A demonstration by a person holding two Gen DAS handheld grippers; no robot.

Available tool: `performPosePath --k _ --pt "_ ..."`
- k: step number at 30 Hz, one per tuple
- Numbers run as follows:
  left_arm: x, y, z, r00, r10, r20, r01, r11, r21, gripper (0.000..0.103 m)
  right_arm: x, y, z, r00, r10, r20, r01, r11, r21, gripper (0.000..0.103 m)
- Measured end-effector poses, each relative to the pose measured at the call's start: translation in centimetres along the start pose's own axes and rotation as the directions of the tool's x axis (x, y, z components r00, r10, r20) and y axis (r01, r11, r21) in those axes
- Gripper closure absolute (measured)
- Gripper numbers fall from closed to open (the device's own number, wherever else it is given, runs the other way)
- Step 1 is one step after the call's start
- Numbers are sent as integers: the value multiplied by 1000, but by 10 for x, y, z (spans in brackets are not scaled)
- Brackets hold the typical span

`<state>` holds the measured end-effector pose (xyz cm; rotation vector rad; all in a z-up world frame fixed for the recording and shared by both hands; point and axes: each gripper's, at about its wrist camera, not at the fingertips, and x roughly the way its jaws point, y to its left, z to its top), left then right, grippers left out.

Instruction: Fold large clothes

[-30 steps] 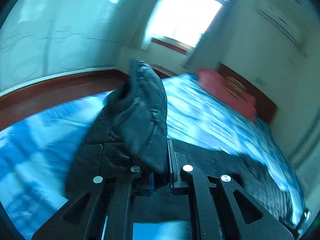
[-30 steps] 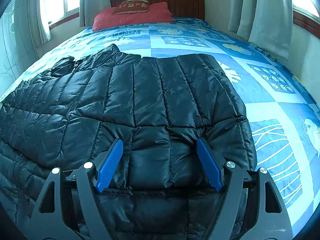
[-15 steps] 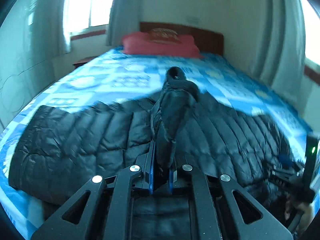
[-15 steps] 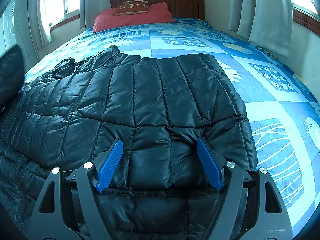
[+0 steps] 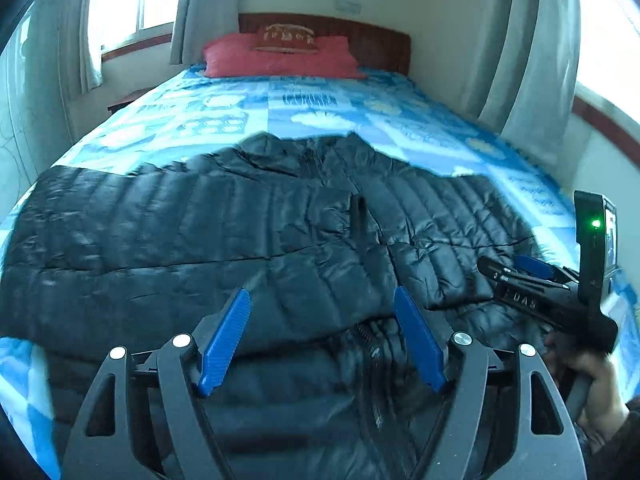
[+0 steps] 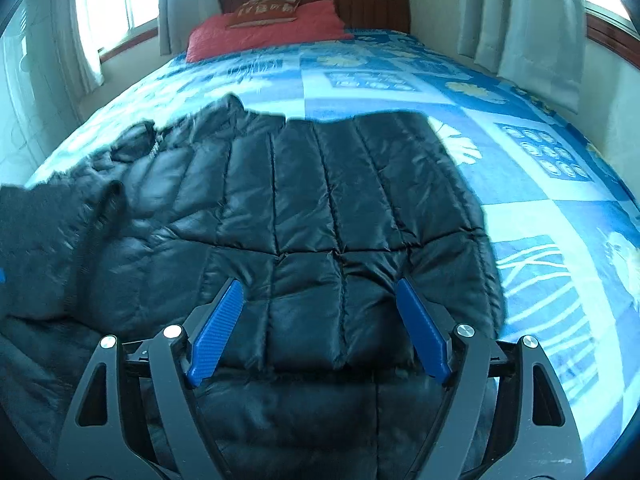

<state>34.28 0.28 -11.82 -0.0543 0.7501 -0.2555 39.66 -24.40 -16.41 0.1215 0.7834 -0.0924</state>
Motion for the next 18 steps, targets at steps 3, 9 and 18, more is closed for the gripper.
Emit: performPosePath --k 3,9,18 --pt "-28 26 -5 998 34 61 -33 999 -23 26 -17 20 5 992 123 15 -123 991 52 24" --pt "-60 87 -15 979 173 110 -165 983 -75 26 6 100 16 949 306 -73 -303 952 51 24" --pt "-75 154 -30 964 253 75 -238 956 -172 26 24 146 15 940 318 -124 -321 947 -8 84"
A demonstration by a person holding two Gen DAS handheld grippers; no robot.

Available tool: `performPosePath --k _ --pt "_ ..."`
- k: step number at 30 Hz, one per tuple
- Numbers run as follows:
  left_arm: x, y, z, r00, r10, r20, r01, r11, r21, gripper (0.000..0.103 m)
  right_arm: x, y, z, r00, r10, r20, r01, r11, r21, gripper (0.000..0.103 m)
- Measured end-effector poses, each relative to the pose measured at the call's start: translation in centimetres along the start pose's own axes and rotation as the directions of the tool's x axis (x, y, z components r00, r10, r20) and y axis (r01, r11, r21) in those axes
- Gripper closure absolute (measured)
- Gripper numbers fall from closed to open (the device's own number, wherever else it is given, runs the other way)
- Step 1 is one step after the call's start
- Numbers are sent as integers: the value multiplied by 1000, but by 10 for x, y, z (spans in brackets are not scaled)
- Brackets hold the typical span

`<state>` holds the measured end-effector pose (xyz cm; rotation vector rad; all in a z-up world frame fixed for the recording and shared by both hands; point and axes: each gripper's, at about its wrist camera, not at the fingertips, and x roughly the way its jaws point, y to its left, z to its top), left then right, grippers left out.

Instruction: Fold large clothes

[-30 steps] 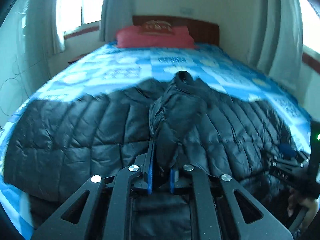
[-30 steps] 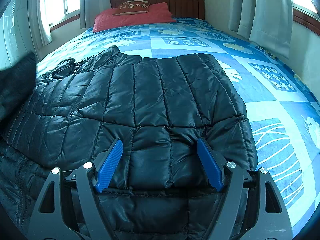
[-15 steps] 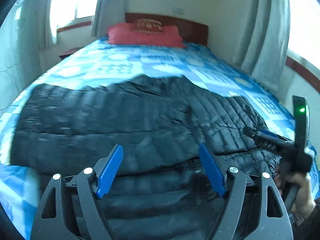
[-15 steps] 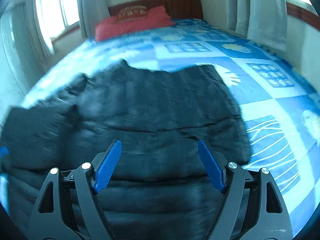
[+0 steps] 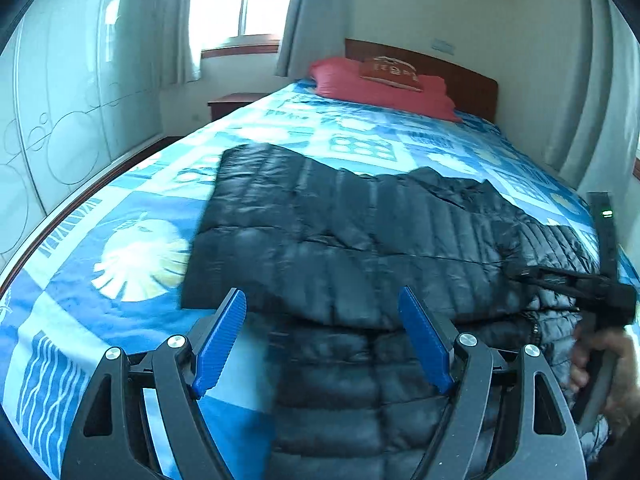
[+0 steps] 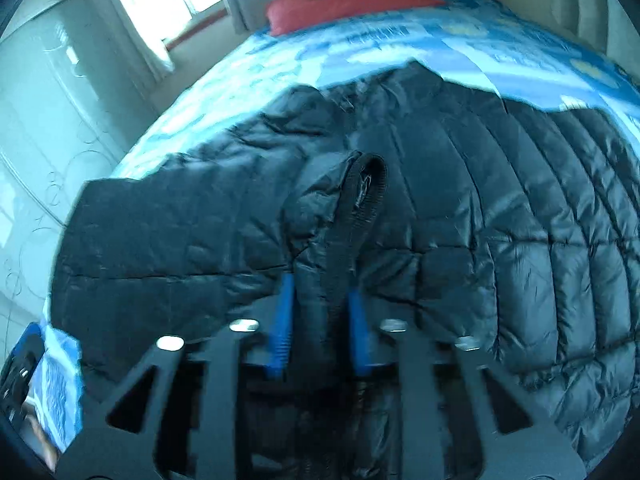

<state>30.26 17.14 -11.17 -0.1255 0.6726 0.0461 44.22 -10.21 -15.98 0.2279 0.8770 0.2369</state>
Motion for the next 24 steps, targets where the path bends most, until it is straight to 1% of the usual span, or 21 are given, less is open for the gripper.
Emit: performPosePath --k 4,6,8,11,13,17,19,20,21,22,23,24 --pt "-3 17 6 1000 1 23 0 1000 -29 26 -43 -19 12 992 -64 111 68 997 -34 85" --pt "-1 20 9 1000 -1 27 2 999 -40 26 -59 -35 17 985 -104 139 109 994 -25 85" --pt "5 20 14 1000 -8 21 9 999 -47 26 -70 -61 21 971 -183 157 187 982 -13 85" --pt "14 15 22 999 -30 12 31 998 -55 26 -75 -95 22 961 -239 141 238 971 28 85" --pt "22 7 26 999 -38 10 39 999 -38 26 -71 -120 21 957 -270 111 265 963 52 85" --pt "44 -8 33 1000 -22 1 22 1000 17 26 -47 -155 10 963 -271 11 268 958 102 83" --pt "61 -12 36 999 -6 -36 7 1000 26 26 -44 -161 1 963 -269 -23 270 957 103 77" --pt "67 -13 38 999 -8 -52 9 1000 24 26 -46 -161 0 963 -267 -26 268 958 105 72" --pt "72 -14 40 998 -12 -63 14 1000 21 26 -50 -160 -1 963 -270 -21 270 956 112 64" --pt "76 -15 43 998 -13 -65 15 1000 24 26 -58 -157 0 960 -279 5 277 954 120 58" --pt "79 -16 44 998 -9 -63 12 999 33 26 -67 -151 1 956 -290 50 282 952 120 46" --pt "83 -19 45 998 7 -58 -4 998 56 26 -70 -144 3 951 -298 81 288 951 114 44"
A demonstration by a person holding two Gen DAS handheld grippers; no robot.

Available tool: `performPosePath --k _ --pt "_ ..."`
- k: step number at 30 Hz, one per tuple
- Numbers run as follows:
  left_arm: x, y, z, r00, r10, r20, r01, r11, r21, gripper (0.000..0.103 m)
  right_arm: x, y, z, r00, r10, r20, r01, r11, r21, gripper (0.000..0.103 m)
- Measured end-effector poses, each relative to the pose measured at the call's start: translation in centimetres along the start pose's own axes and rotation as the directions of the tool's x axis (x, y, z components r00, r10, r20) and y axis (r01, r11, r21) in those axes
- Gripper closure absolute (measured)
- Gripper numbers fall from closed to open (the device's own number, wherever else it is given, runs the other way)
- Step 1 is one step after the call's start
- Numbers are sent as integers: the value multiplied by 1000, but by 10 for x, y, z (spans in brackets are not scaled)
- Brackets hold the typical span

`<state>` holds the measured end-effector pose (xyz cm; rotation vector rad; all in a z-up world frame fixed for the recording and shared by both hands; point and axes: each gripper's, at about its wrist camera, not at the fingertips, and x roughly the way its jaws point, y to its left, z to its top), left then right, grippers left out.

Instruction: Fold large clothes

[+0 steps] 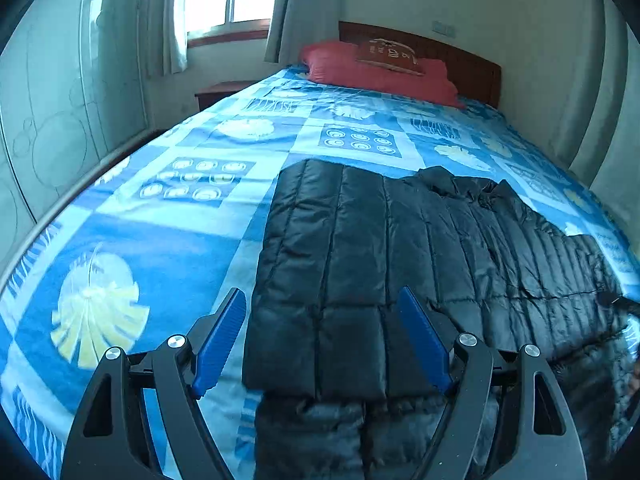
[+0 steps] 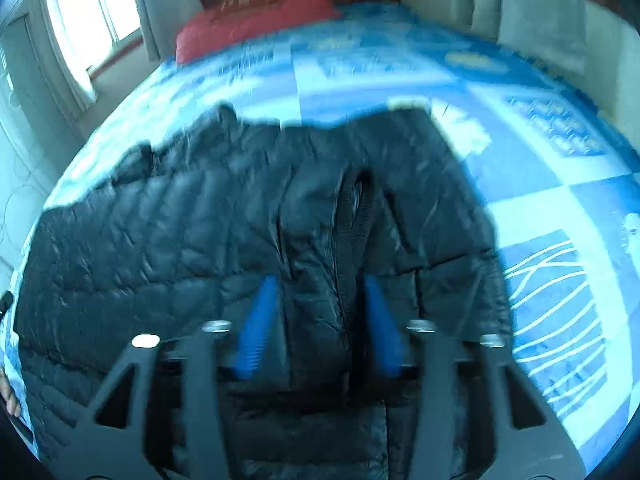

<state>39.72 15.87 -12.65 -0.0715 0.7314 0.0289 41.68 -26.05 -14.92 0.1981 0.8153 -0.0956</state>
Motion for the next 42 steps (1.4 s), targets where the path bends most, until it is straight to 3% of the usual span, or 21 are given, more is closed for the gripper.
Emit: performPosePath --k 3,7,11,15,19,22,24,26,28,29,33,35,38,40,42 --pt "13 -2 -1 999 50 -10 -50 998 33 26 -3 22 -3 999 33 20 -32 998 -48 44" --pt "37 5 -9 994 79 -81 -78 997 18 25 34 43 -22 997 5 -74 -15 989 -146 45" --pt "63 12 -16 982 64 -176 -67 998 -12 24 41 44 -23 998 7 -67 -16 990 -143 44" --pt "45 10 -9 983 77 -169 -75 997 17 26 27 43 -11 998 29 -55 -36 991 -126 45" --pt "16 5 16 997 43 -57 -42 999 6 26 27 50 14 998 54 -11 -55 993 -104 43" --pt "31 -2 41 999 39 -19 -39 999 9 26 48 57 31 999 48 -5 -48 995 -86 43" --pt "50 -2 50 999 27 -24 -27 1000 -13 26 65 61 34 999 31 -18 -33 996 -88 43" --pt "83 3 53 995 50 -91 -55 997 -53 26 83 64 32 999 -2 -51 -4 994 -111 39" --pt "114 7 47 979 93 -183 -102 994 -42 23 93 64 28 999 3 -54 -9 993 -118 36" --pt "122 9 44 976 79 -204 -91 995 -50 23 93 63 28 998 7 -58 -13 993 -116 36" --pt "104 0 52 975 127 -181 -134 991 -28 26 78 65 37 999 11 -44 -16 995 -98 37" --pt "83 -7 61 991 80 -110 -86 995 -50 26 68 74 41 999 40 -4 -40 993 -107 37" --pt "71 -23 73 998 68 -18 -68 998 -15 26 69 102 46 994 111 -6 -111 986 -123 37" --pt "84 -27 76 995 90 -34 -91 996 -8 26 78 116 44 993 118 -22 -120 982 -144 37" --pt "107 -21 71 988 114 -106 -119 992 -35 26 94 127 38 996 80 -44 -86 980 -178 36"
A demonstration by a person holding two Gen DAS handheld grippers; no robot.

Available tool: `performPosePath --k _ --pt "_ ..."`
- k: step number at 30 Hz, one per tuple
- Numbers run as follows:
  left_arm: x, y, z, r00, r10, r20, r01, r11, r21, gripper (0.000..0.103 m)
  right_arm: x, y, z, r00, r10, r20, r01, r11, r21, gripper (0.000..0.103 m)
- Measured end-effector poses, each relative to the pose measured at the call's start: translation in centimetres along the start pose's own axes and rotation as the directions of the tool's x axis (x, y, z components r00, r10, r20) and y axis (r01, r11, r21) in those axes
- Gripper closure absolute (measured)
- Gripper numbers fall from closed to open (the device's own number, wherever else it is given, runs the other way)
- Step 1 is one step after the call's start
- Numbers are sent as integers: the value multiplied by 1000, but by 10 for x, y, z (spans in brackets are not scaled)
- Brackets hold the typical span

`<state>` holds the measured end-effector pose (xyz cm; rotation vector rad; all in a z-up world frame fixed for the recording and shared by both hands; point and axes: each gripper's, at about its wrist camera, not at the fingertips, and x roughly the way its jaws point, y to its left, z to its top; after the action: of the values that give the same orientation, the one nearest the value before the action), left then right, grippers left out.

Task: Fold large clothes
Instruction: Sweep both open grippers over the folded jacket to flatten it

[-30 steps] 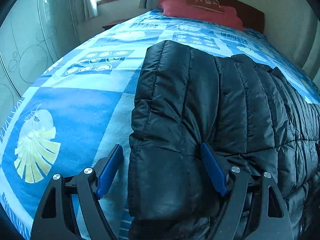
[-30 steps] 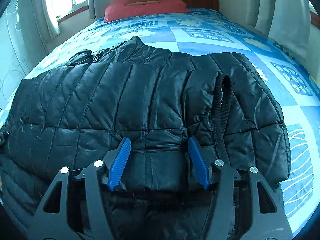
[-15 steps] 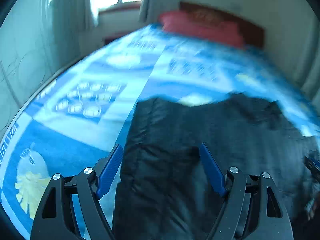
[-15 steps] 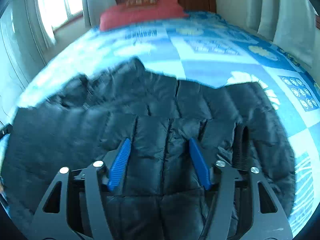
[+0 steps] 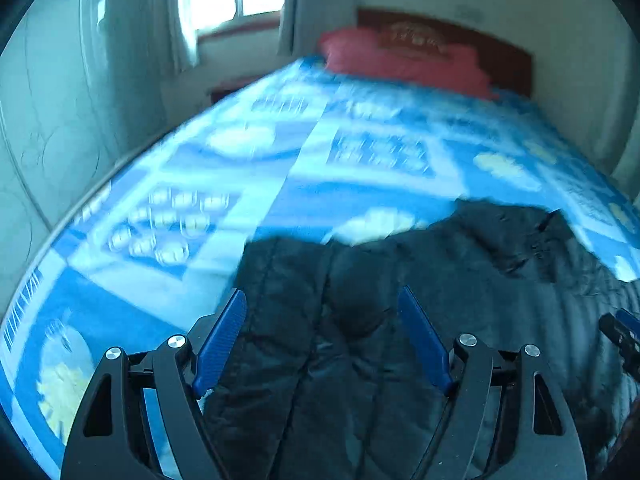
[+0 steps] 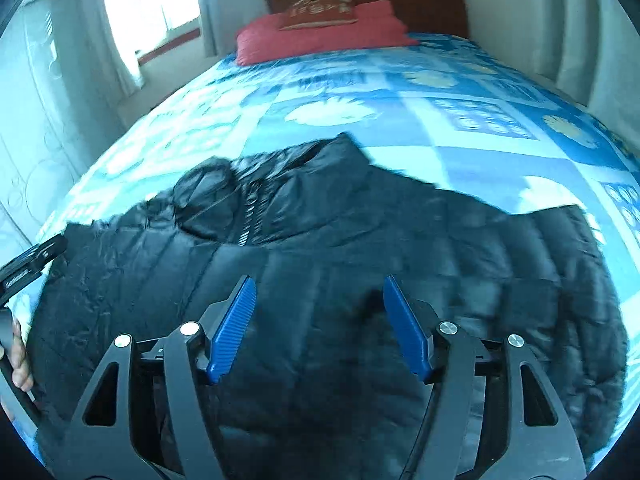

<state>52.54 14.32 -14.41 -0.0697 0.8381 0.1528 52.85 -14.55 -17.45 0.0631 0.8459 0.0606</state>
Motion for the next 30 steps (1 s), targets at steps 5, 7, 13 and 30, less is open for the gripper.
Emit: performPosePath --k 5,7,13,30 --pt "28 4 -13 998 49 -39 -48 998 27 22 9 4 -7 1000 -18 16 18 1000 -25 33" --pt "21 3 -11 998 52 -38 -51 998 32 22 -2 2 -6 1000 -9 14 9 1000 -14 33" --pt "-52 37 -40 996 -90 -10 90 996 -21 23 -86 -21 -40 999 9 48 -8 1000 -19 31" --pt "-214 136 -281 899 -367 -239 316 921 -226 23 -280 -114 -306 976 -113 -187 146 973 178 27"
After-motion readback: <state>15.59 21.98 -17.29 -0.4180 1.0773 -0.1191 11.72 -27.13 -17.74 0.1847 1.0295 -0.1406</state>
